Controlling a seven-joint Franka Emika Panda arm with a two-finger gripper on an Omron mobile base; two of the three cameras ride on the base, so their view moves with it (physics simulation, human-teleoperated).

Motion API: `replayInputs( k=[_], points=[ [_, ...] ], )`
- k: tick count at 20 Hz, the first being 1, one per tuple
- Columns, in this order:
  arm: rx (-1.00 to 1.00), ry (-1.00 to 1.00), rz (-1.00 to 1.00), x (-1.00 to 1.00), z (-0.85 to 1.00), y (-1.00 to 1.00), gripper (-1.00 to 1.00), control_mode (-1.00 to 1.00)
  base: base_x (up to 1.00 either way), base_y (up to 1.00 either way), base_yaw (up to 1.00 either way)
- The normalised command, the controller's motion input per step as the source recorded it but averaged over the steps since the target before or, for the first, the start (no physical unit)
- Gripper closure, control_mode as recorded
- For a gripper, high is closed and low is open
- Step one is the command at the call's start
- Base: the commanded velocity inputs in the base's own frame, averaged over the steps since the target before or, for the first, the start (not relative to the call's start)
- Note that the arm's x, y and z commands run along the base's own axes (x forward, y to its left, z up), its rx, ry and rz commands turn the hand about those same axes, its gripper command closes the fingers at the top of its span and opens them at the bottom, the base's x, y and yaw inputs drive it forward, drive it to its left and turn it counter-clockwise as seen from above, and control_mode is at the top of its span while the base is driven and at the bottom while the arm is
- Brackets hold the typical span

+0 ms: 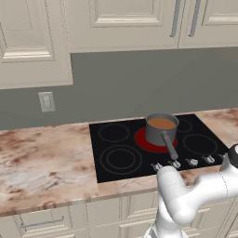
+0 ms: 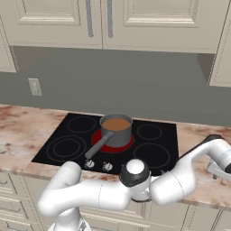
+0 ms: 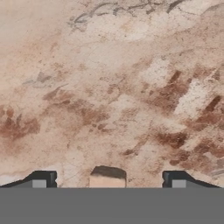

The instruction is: Pick up the sugar cube(s) and place them in the saucepan with hot chocolate.

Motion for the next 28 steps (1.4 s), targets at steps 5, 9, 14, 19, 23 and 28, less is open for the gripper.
replayInputs(
  k=[5, 9, 14, 19, 23, 28],
  points=[
    [-0.01, 0.0, 0.0, 0.0, -0.19, 0.0, -1.0, -1.0, 0.0, 0.0, 0.0],
    [-0.06, 0.01, 0.0, 0.0, -0.12, 0.05, -1.0, -1.0, 0.0, 0.0, 0.0],
    [-0.04, 0.02, 0.0, 0.0, -0.1, 0.16, -1.0, -1.0, 0.0, 0.0, 0.0],
    [-0.01, 0.06, 0.0, 0.0, -0.27, 0.19, -1.0, -1.0, 0.0, 0.0, 0.0],
    [0.0, 0.07, 0.0, 0.0, -0.35, 0.17, -1.0, -1.0, 0.0, 0.0, 0.0],
    [0.0, 0.08, 0.0, 0.0, -0.19, 0.09, -1.0, -1.0, 0.0, 0.0, 0.0]
  ],
)
